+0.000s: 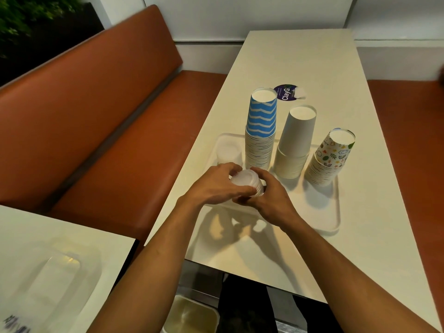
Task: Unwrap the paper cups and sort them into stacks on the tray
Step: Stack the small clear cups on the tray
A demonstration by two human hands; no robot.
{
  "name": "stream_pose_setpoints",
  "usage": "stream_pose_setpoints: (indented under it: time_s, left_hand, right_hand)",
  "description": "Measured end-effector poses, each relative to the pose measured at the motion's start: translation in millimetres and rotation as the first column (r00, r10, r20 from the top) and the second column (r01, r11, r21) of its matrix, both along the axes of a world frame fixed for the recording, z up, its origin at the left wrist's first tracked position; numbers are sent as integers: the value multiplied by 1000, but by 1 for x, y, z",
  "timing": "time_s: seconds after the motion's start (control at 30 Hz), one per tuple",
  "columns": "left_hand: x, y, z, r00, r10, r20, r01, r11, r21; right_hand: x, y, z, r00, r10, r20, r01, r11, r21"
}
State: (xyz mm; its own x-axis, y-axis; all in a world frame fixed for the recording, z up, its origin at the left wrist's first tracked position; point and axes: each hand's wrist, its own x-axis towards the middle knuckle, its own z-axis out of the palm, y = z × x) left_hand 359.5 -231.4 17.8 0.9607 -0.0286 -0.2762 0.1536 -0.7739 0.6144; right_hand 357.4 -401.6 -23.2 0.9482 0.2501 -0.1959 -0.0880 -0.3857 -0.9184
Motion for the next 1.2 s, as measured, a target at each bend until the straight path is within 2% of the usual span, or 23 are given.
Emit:
stream_pose_setpoints:
  time_s: [0.4,0.6,0.7,0.8,0.9,1.2]
  left_hand:
    - [1,4,0,993,72,99,-68,997,-45]
    - [11,15,8,973,155,171,-144,987,-78]
    - [28,25,10,946,225,236,-227,974,-16]
    - [49,29,7,941,223,254,-257,960,110]
    - [65,29,1,959,169,226,-211,961,178]
    - [89,26,-10,992,58,109,-83,968,236]
  right_hand:
    - [2,1,2,1000,-27,15,27,999,39]
    - [4,-2,-3,999,-51,-3,51,999,-1]
    - [4,-5,-5,998,-60,-17,60,998,-1]
    - [5,-5,-4,999,-47,-23,47,999,-10]
    - [5,-4,-3,999,-39,-26,39,999,-19]
    - [6,-7,-2,999,-21,-40,20,1000,-24]
